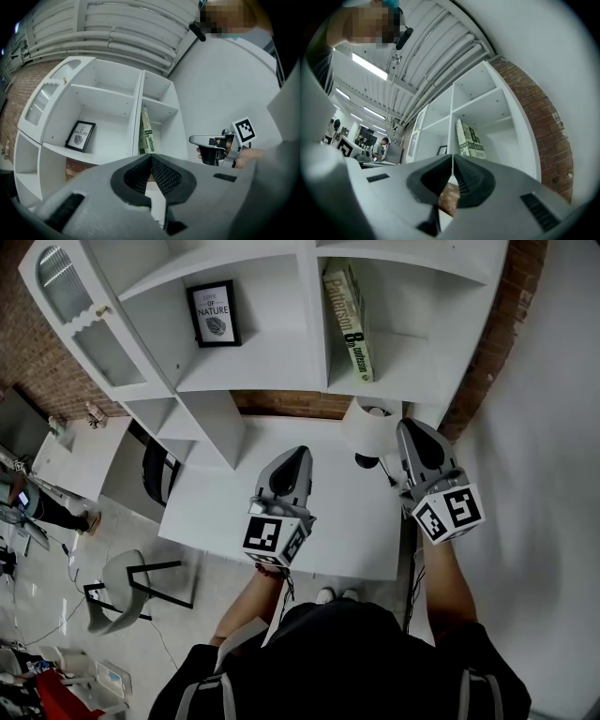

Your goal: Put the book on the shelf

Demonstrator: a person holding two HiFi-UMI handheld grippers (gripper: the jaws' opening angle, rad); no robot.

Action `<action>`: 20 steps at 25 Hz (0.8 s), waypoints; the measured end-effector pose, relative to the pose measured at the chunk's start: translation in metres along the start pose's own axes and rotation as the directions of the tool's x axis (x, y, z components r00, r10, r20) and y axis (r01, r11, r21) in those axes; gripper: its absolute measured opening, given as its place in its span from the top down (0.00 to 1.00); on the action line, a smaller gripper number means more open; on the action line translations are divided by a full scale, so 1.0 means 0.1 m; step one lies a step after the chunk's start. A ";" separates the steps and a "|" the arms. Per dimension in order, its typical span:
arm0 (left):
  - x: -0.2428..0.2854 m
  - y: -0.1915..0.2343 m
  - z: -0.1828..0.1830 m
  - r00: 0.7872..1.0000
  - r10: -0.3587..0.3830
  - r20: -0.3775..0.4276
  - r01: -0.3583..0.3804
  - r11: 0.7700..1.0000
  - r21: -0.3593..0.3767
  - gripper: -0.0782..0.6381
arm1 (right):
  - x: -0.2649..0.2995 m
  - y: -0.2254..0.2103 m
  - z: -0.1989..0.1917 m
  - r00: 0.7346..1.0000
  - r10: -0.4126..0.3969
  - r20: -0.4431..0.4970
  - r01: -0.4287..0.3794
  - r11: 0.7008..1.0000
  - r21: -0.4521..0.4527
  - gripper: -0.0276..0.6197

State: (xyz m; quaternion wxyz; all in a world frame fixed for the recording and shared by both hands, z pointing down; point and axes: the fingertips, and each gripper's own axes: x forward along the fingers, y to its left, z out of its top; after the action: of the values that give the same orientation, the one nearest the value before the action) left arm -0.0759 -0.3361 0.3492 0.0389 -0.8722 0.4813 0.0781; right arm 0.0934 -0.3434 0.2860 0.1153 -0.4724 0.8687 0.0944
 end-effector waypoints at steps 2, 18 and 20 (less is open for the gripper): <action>-0.04 -0.01 -0.03 1.000 0.000 0.000 0.000 1.000 0.009 0.87 | -0.06 0.03 -0.05 1.000 -0.003 -0.008 0.003 1.000 0.012 0.90; -0.33 -0.01 -0.21 1.000 0.018 -0.013 -0.018 1.000 -0.007 0.87 | -0.42 0.27 -0.47 0.995 0.005 -0.104 0.000 0.998 0.056 0.90; -0.36 -0.03 -0.26 0.999 0.015 -0.033 -0.016 1.000 -0.021 0.87 | -0.45 0.31 -0.51 0.994 0.012 -0.111 -0.004 0.998 0.070 0.90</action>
State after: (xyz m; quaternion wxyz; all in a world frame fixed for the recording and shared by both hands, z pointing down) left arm -0.0899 -0.3083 0.3814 0.0213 -0.8699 0.4879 0.0694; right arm 0.0850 -0.3048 0.3498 0.0826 -0.4690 0.8785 0.0380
